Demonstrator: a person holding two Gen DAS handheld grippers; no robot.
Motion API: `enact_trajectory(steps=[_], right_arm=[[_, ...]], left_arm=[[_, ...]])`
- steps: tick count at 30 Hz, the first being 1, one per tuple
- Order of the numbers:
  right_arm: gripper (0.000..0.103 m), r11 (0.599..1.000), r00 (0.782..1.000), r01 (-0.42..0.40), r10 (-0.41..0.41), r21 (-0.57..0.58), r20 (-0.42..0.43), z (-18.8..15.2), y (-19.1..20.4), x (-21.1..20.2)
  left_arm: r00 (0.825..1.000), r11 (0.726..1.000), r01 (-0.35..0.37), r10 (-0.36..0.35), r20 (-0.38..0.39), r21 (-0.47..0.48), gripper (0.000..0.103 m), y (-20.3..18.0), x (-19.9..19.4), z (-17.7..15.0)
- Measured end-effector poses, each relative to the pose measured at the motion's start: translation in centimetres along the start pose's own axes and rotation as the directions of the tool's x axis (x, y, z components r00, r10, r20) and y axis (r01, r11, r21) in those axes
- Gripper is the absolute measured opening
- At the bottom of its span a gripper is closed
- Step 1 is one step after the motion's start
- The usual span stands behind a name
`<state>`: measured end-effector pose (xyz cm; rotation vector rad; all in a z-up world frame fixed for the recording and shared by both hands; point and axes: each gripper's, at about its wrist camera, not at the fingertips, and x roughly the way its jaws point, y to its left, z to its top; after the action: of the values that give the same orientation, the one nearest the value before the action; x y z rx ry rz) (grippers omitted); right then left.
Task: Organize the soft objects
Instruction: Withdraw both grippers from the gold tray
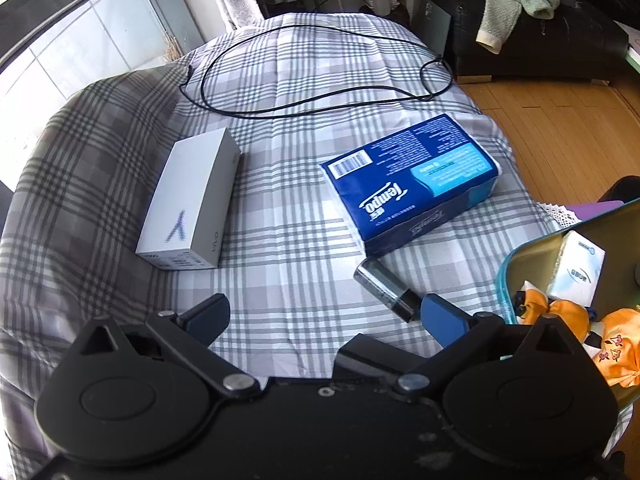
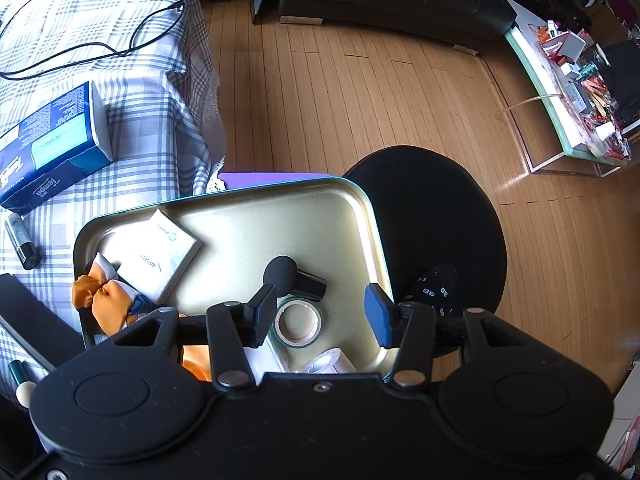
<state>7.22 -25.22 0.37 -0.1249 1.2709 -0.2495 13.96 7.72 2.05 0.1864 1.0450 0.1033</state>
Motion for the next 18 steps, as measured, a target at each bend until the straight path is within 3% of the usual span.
enact_trajectory(steps=[18], right_arm=[[0.048,0.996,1.000,-0.018,0.020,-0.087,0.015,0.4,3.6,-0.2]], left_arm=[[0.997,0.988,0.006,-0.018,-0.072,-0.156,0.102,7.4,4.7,-2.4]])
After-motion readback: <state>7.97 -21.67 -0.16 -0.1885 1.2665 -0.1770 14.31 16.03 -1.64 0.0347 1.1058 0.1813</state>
